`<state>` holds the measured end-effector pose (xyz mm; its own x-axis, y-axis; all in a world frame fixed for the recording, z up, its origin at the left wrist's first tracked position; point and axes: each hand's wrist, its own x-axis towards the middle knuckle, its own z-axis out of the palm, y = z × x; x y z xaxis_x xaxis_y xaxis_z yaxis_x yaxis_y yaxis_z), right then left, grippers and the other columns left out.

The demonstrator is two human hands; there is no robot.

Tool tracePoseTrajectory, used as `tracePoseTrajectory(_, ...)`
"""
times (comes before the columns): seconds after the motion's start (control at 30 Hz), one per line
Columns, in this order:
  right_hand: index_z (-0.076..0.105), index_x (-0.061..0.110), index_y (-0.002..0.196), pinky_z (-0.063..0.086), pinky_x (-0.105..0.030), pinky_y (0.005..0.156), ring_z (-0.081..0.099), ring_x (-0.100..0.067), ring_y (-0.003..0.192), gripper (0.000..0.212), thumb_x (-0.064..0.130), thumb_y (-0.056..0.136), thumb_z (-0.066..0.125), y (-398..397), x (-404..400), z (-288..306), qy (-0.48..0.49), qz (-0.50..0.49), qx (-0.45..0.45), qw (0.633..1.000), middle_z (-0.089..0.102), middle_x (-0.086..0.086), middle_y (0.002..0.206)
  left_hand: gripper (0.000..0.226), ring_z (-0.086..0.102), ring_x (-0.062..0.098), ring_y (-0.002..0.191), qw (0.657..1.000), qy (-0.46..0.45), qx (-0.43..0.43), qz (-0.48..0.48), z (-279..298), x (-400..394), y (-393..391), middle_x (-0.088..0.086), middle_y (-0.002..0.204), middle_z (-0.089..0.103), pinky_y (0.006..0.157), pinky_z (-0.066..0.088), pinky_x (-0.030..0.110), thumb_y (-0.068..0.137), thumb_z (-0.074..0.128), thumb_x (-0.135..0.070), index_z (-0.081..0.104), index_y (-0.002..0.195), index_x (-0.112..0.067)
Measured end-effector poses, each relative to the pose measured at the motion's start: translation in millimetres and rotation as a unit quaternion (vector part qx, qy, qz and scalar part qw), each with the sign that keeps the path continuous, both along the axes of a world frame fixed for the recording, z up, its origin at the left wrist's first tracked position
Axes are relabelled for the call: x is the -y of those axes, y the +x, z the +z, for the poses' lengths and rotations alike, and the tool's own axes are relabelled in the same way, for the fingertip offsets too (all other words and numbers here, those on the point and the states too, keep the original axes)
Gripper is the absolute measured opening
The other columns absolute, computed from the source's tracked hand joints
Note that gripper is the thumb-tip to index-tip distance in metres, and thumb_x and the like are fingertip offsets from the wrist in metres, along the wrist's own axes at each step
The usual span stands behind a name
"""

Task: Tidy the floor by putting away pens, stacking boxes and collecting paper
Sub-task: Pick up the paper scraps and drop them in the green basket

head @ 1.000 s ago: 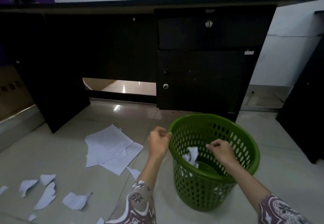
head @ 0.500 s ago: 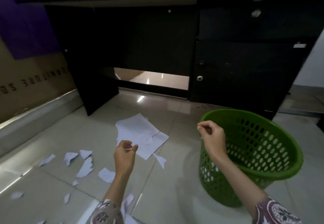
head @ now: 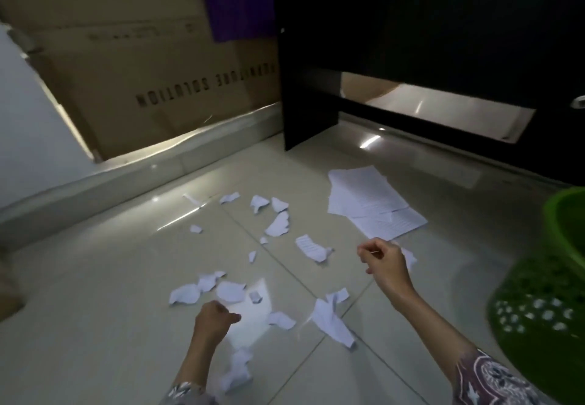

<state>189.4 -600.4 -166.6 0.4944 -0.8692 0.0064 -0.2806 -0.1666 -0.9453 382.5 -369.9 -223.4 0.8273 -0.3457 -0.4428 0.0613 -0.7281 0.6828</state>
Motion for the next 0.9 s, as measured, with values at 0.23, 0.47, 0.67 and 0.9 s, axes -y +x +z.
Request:
tracePoseTrajectory(0.23, 0.061, 0.010, 0.069, 0.045, -0.027, 0.067, 0.056, -0.015, 0.069, 0.019, -0.003, 0.084, 0.057, 28.0, -46.2, -71.0, 0.031, 0.137, -0.057, 0.988, 0.060, 0.000, 0.067, 0.055, 0.055, 0.029, 0.114, 0.988, 0.141, -0.013, -0.056, -50.9, -45.5, -21.8, 0.017, 0.125, 0.056, 0.091, 0.044, 0.031, 0.076, 0.072, -0.027, 0.050, 0.119, -0.001)
tracePoseTrajectory(0.47, 0.056, 0.015, 0.064, 0.038, -0.011, 0.054, 0.051, -0.007, 0.061, 0.027, -0.004, 0.083, 0.055, 45.4, -72.9, -116.1, 0.024, 0.226, -0.109, 0.968, 0.058, 0.003, 0.065, 0.042, 0.046, 0.027, 0.118, 0.974, 0.203, 0.084, -0.054, -99.4, -42.7, -53.8, 0.009, 0.120, 0.048, 0.088, 0.044, 0.032, 0.081, 0.059, -0.026, 0.039, 0.115, -0.012)
tracePoseTrajectory(0.67, 0.056, 0.017, 0.066, 0.043, -0.017, 0.066, 0.057, -0.017, 0.072, 0.023, 0.003, 0.084, 0.059, 71.1, -88.4, -144.8, -0.025, 0.290, -0.144, 0.946, 0.060, -0.003, 0.072, 0.041, 0.040, 0.018, 0.059, 0.996, -0.006, 0.052, 0.067, -112.7, -54.2, -48.8, -0.005, 0.058, 0.041, 0.049, 0.027, 0.023, 0.058, 0.073, -0.010, 0.033, 0.057, -0.019)
tracePoseTrajectory(0.9, 0.059, 0.006, 0.099, 0.040, -0.018, 0.072, 0.054, -0.022, 0.097, 0.013, 0.008, 0.086, 0.058, 107.2, -101.6, -175.0, -0.075, 0.258, -0.186, 0.945, 0.057, -0.010, 0.101, 0.036, 0.039, -0.003, 0.033, 0.999, -0.037, 0.009, 0.002, -101.3, -79.8, -14.6, -0.010, 0.033, 0.043, 0.040, 0.028, 0.008, 0.061, 0.078, -0.006, 0.050, 0.043, -0.020)
